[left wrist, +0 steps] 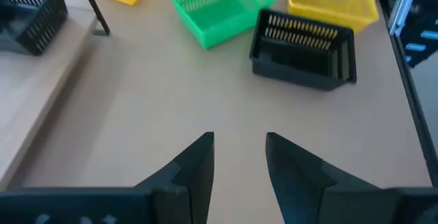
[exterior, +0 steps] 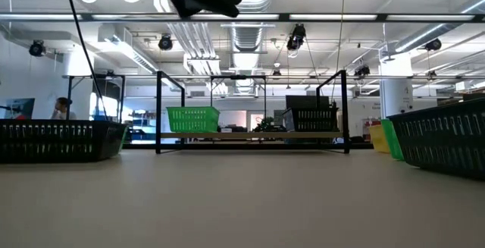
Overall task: Stack baskets on shelf by color
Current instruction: Put the bottom right yellow bin on the shelf
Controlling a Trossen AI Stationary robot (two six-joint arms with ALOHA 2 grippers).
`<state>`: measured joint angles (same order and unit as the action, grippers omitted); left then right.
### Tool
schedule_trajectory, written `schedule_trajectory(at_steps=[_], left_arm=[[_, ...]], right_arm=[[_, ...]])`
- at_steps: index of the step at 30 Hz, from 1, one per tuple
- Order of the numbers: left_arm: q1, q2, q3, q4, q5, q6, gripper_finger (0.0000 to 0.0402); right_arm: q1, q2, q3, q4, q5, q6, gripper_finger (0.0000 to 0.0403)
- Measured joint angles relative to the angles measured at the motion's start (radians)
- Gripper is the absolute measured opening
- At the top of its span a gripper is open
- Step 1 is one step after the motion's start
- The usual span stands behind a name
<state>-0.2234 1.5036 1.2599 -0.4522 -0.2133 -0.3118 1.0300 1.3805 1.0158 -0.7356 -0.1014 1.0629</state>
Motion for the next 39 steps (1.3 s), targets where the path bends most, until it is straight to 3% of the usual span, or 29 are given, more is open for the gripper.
schedule_trajectory(at_steps=[4, 9, 15, 21, 31, 39], left_arm=[[-0.012, -0.001, -0.019, 0.001, 0.024, 0.0, 0.0116], [-0.019, -0.001, -0.021, -0.001, 0.03, 0.004, 0.0116], [-0.019, -0.009, 0.009, -0.001, 0.048, 0.041, 0.0116], [-0.024, -0.079, 0.02, -0.002, 0.104, 0.061, 0.0116], [-0.049, -0.314, 0.01, 0.0, 0.103, 0.107, 0.0116], [-0.086, -0.464, -0.036, -0.005, 0.102, 0.118, 0.0116]], right_arm=[[0.015, 0.152, 0.09, -0.039, -0.011, -0.001, 0.0176], [0.026, 0.31, 0.206, -0.216, -0.001, 0.019, 0.0167], [0.034, 0.405, 0.275, -0.306, -0.014, 0.035, 0.0099], [0.033, 0.392, 0.331, -0.327, -0.061, 0.082, 0.0016], [-0.092, 0.269, 0.54, -0.533, -0.119, 0.078, 0.0009], [-0.358, 0.188, 0.704, -0.487, -0.149, -0.042, 0.0009]])
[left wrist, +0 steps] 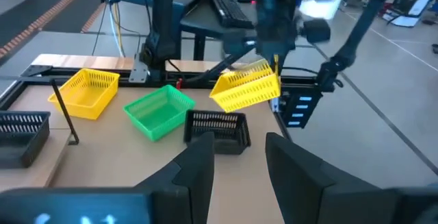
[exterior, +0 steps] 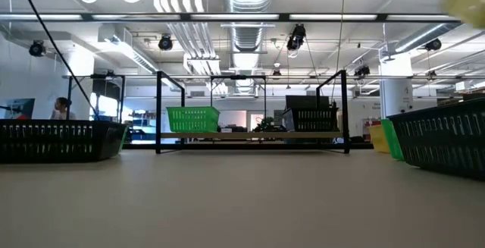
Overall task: Stack baskets on shelf by color
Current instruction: Put the bottom right yellow bin on the shelf
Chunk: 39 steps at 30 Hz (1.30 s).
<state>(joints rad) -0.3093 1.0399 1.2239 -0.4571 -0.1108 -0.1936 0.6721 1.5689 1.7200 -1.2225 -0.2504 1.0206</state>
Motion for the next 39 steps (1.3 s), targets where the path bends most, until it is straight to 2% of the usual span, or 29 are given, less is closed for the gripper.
schedule_trajectory(at_steps=[5, 10, 16, 21, 25, 28, 33, 39], left_arm=[[-0.016, -0.066, -0.082, -0.002, 0.0, -0.014, 0.0116], [-0.032, -0.11, -0.183, 0.003, -0.001, -0.103, 0.0116], [-0.053, -0.128, -0.294, 0.026, -0.001, -0.244, 0.0116], [-0.063, -0.113, -0.374, 0.127, -0.002, -0.34, 0.0116], [-0.067, -0.088, -0.404, 0.221, -0.002, -0.376, 0.0116], [-0.067, -0.071, -0.414, 0.291, -0.002, -0.377, 0.0116], [-0.067, -0.044, -0.406, 0.319, -0.027, -0.378, 0.0116], [-0.066, -0.039, -0.409, 0.324, -0.083, -0.429, 0.0116]], right_arm=[[-0.216, 0.019, 0.081, 0.108, -0.047, -0.23, 0.0008], [-0.417, 0.092, 0.177, 0.166, -0.045, -0.494, 0.0008], [-0.633, 0.224, 0.335, 0.155, -0.026, -0.765, 0.0008], [-0.775, 0.35, 0.443, 0.062, 0.065, -0.991, 0.0008], [-0.868, 0.452, 0.528, -0.047, 0.178, -1.157, 0.0008], [-0.924, 0.532, 0.58, -0.079, 0.218, -1.242, 0.0008], [-0.985, 0.638, 0.631, -0.119, 0.239, -1.29, 0.0008], [-1.009, 0.691, 0.634, -0.134, 0.289, -1.323, 0.0008]])
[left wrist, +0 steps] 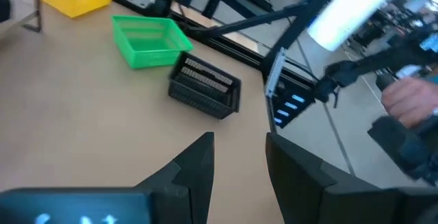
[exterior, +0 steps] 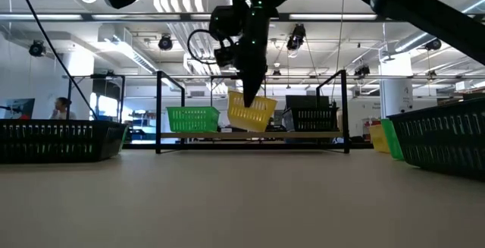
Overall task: Stack baskets on shelf by color
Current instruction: Put the bottom right yellow bin on the shelf, then stack the right black bin on top of the other black bin on the shelf
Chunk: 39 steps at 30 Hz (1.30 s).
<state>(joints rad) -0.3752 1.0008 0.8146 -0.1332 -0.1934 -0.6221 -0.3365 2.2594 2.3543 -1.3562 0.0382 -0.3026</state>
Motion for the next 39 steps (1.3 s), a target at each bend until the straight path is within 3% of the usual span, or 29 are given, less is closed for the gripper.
schedule_trajectory(at_steps=[17, 29, 34, 39], left_arm=[[0.0, 0.0, 0.0, -0.001, -0.023, -0.001, 0.0116], [-0.001, 0.0, 0.001, -0.005, -0.021, -0.002, 0.0116], [-0.001, -0.002, 0.0, -0.004, -0.02, -0.002, 0.0116], [0.0, -0.002, 0.0, -0.005, -0.016, 0.003, 0.0116]], right_arm=[[-0.002, 0.046, 0.0, 0.005, 0.148, -0.025, 0.0013], [-0.002, 0.034, 0.0, -0.037, 0.147, -0.011, 0.0104], [0.001, -0.005, 0.0, -0.062, 0.086, 0.001, 0.0114], [0.012, -0.113, 0.0, -0.061, 0.009, 0.136, 0.0106]])
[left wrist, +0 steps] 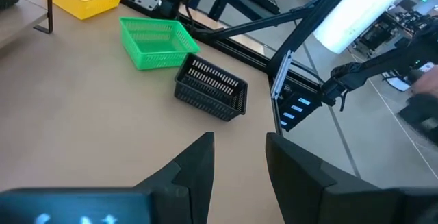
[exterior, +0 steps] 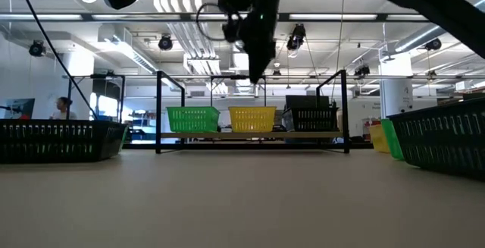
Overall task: Stack baskets on shelf by color
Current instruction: Stack the right black bin on top of the other black bin on the shelf
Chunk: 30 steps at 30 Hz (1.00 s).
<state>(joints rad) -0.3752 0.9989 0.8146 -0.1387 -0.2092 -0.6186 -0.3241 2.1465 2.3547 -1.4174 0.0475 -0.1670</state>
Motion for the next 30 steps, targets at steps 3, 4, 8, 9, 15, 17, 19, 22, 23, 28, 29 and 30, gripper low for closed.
schedule_trajectory(at_steps=[3, 4, 8, 9, 15, 17, 19, 22, 23, 28, 29, 30], left_arm=[[0.0, -0.001, -0.007, -0.006, 0.0, 0.005, 0.0116], [0.0, -0.001, -0.01, -0.006, 0.0, 0.012, 0.0116], [0.001, 0.0, -0.021, -0.016, 0.0, 0.026, 0.0116], [0.002, 0.001, -0.021, -0.026, 0.0, 0.026, 0.0116], [0.002, 0.001, -0.022, -0.094, 0.0, 0.027, 0.0116], [0.002, 0.001, -0.022, -0.116, 0.0, 0.027, 0.0116], [0.002, 0.001, -0.022, -0.136, 0.0, 0.028, 0.0116], [0.002, 0.001, -0.023, -0.165, 0.015, 0.029, 0.0116], [0.002, 0.002, -0.023, -0.173, 0.024, 0.029, 0.0116], [0.002, 0.002, -0.023, -0.24, 0.114, 0.024, 0.0116], [0.002, 0.002, -0.023, -0.254, 0.142, 0.023, 0.0116], [0.002, 0.002, -0.023, -0.267, 0.174, 0.021, 0.0116]], right_arm=[[0.022, -0.062, -0.002, 0.007, -0.019, 0.059, 0.0098], [0.035, -0.082, -0.003, 0.009, -0.02, 0.072, 0.0095], [0.102, -0.155, -0.027, 0.015, -0.022, 0.09, 0.0083], [0.121, -0.174, -0.046, 0.019, -0.022, 0.092, 0.008], [0.26, -0.318, -0.283, 0.114, -0.022, 0.208, 0.0062], [0.314, -0.378, -0.394, 0.166, -0.021, 0.28, 0.0058], [0.372, -0.44, -0.512, 0.219, -0.005, 0.365, 0.0054], [0.472, -0.532, -0.674, 0.273, 0.065, 0.526, 0.0052], [0.507, -0.564, -0.722, 0.285, 0.089, 0.587, 0.0052], [0.676, -0.703, -0.901, 0.294, 0.145, 0.923, 0.0052], [0.707, -0.727, -0.926, 0.293, 0.151, 0.984, 0.0052], [0.738, -0.753, -0.948, 0.292, 0.16, 1.041, 0.0052]])
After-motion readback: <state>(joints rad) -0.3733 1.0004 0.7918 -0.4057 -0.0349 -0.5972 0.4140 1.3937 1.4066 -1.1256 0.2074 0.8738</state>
